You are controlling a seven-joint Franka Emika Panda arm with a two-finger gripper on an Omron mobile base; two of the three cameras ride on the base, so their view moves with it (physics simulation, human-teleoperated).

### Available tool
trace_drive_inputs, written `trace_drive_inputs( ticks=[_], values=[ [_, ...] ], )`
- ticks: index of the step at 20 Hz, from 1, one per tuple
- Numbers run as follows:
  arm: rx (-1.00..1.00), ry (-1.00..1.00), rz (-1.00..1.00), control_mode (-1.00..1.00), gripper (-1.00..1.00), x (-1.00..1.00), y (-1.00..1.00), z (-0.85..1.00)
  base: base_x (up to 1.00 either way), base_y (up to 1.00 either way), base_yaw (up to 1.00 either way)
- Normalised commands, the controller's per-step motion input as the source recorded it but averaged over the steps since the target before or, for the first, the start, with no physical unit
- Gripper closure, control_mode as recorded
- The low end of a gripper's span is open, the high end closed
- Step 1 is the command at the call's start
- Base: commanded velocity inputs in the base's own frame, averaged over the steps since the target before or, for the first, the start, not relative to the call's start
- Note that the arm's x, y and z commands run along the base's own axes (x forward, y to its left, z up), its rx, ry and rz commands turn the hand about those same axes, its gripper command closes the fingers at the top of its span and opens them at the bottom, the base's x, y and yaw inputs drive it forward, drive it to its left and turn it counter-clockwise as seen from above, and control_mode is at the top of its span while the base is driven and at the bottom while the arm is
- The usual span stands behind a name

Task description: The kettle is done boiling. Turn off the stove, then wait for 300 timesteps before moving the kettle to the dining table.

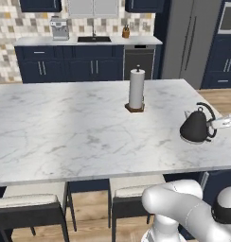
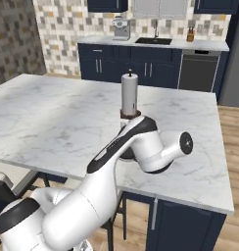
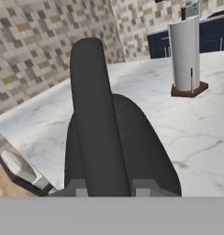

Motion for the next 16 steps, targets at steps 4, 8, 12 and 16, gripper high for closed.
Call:
trace_drive_inputs(
  ticks=[4,8,12,16],
  values=[
    [0.00,-0.01,0.00,-1.00,1.00,0.34,0.14,-0.05,0.00,0.00,0.00],
    [-0.01,-0.03,0.00,-1.00,1.00,0.31,0.17,-0.07,0.00,0.00,0.00],
    [-0.06,-0.03,0.00,-1.00,1.00,0.28,0.19,-0.14,0.00,0.00,0.00],
    [-0.06,0.00,0.00,-1.00,1.00,0.37,0.23,-0.23,0.00,0.00,0.00]
  ],
)
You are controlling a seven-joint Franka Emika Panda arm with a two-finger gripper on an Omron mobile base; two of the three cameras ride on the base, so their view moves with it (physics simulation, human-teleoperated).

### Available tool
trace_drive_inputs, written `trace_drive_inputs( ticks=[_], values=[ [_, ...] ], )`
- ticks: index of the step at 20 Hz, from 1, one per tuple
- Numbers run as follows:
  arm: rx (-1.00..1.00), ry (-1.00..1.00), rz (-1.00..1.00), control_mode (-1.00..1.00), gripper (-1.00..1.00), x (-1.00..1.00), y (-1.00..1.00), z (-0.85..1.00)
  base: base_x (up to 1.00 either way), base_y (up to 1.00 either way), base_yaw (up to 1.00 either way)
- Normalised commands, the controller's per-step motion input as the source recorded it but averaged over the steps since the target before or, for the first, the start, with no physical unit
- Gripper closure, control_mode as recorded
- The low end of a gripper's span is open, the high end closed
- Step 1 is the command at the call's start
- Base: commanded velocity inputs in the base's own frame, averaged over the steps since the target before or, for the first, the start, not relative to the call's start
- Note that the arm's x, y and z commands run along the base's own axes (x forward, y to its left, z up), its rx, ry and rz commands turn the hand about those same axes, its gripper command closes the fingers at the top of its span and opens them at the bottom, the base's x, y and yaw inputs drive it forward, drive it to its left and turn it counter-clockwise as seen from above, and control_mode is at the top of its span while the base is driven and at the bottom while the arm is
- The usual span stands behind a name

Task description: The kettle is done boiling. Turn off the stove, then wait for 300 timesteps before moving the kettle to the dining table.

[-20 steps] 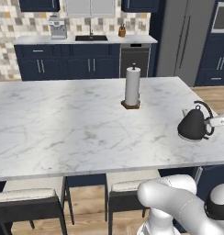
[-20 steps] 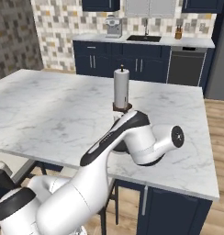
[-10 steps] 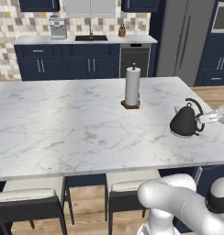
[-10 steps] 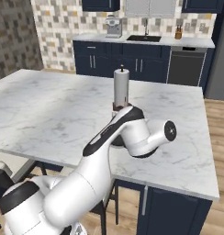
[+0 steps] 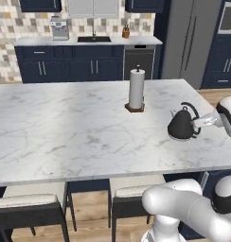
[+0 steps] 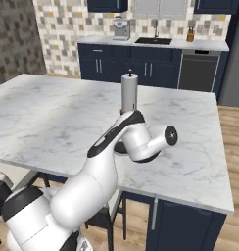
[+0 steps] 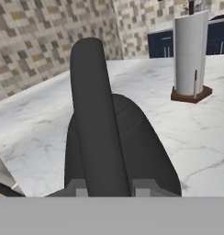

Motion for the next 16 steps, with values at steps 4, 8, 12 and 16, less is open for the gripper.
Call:
trace_drive_inputs(
  ticks=[4,8,12,16],
  values=[
    [-0.05,0.00,0.00,-1.00,1.00,0.42,0.23,-0.28,0.00,0.00,0.00],
    [-0.03,0.00,0.00,-1.00,1.00,0.45,0.25,-0.31,0.00,0.00,0.00],
    [-0.04,0.00,0.00,-1.00,1.00,0.44,0.23,-0.35,0.00,0.00,0.00],
    [-0.03,0.00,0.00,-1.00,1.00,0.41,0.17,-0.35,0.00,0.00,0.00]
  ],
)
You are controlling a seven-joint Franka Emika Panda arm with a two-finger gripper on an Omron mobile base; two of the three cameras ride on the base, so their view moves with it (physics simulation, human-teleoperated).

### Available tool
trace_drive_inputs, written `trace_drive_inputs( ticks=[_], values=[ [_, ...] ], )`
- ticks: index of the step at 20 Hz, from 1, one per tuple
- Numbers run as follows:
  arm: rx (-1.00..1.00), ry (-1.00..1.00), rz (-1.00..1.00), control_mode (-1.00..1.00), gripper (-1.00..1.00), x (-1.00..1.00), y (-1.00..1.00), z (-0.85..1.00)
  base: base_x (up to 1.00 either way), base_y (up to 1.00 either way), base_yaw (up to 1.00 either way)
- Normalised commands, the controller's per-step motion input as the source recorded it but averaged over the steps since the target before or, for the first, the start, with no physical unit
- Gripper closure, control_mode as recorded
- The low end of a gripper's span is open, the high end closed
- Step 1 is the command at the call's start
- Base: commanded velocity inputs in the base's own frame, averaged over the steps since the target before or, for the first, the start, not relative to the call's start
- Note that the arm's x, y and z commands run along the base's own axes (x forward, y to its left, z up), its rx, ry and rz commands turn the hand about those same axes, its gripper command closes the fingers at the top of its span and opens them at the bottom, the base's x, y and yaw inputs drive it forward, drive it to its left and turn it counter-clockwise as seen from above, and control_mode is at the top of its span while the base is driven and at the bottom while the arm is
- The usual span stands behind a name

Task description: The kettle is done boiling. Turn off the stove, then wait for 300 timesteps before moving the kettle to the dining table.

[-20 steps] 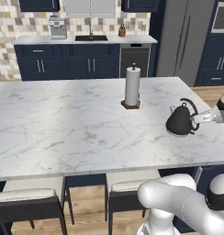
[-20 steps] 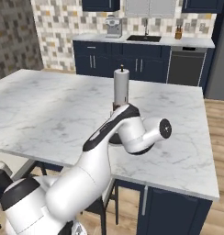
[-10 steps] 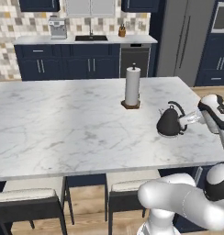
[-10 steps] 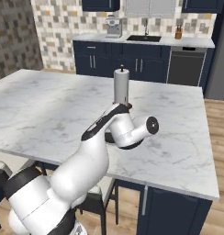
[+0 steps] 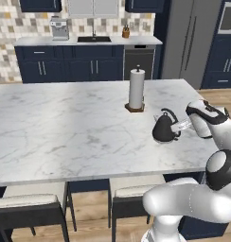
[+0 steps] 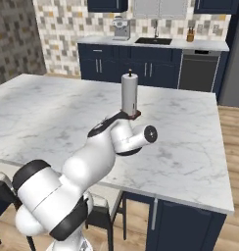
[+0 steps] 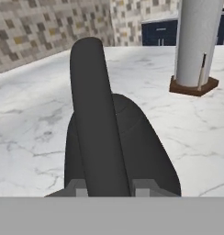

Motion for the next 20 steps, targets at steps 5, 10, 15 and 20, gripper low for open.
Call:
trace_drive_inputs(
  ticks=[5,10,15,20],
  values=[
    [-0.03,-0.01,0.00,-1.00,1.00,0.31,0.12,-0.34,0.00,0.00,0.00],
    [-0.03,-0.07,0.00,-1.00,1.00,0.23,0.11,-0.38,0.00,0.00,0.00],
    [-0.01,-0.05,0.00,-1.00,1.00,0.24,0.10,-0.33,0.00,0.00,0.00],
    [0.00,-0.01,0.00,-1.00,1.00,0.25,0.07,-0.27,0.00,0.00,0.00]
  ],
)
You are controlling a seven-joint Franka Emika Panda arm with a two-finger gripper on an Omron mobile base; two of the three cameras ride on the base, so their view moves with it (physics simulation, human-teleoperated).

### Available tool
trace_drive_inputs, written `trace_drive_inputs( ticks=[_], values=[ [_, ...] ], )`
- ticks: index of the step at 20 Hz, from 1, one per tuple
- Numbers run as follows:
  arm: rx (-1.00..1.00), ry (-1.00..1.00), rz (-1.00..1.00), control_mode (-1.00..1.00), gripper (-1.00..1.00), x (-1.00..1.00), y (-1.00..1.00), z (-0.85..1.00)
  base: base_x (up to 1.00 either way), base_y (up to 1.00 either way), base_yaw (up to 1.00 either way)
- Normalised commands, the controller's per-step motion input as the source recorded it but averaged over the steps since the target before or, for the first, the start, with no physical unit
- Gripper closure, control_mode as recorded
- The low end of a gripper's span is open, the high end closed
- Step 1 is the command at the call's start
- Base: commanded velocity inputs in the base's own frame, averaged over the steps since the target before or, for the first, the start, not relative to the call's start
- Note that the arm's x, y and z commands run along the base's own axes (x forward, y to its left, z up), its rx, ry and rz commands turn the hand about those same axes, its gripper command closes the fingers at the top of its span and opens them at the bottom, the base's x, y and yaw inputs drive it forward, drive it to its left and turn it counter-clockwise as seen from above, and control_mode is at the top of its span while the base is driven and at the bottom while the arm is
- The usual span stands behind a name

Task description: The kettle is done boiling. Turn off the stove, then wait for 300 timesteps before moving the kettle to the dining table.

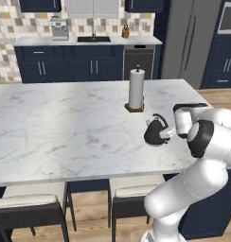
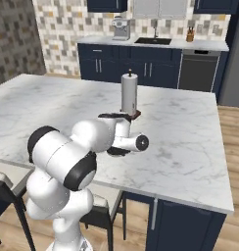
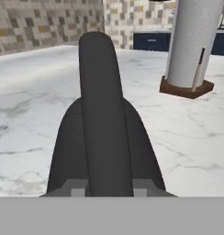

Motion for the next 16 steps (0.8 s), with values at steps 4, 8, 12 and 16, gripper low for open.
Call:
trace_drive_inputs(
  ticks=[4,8,12,16],
  values=[
    [0.00,0.00,0.02,-1.00,1.00,0.33,0.04,-0.28,0.00,0.00,0.00],
    [0.00,0.00,0.03,-1.00,1.00,0.18,0.07,-0.28,0.00,0.00,0.00],
    [0.00,0.00,0.03,-1.00,-1.00,0.02,0.17,-0.26,0.00,0.00,0.00],
    [0.00,0.00,0.01,-1.00,-1.00,0.00,0.14,-0.01,0.00,0.00,0.00]
  ],
)
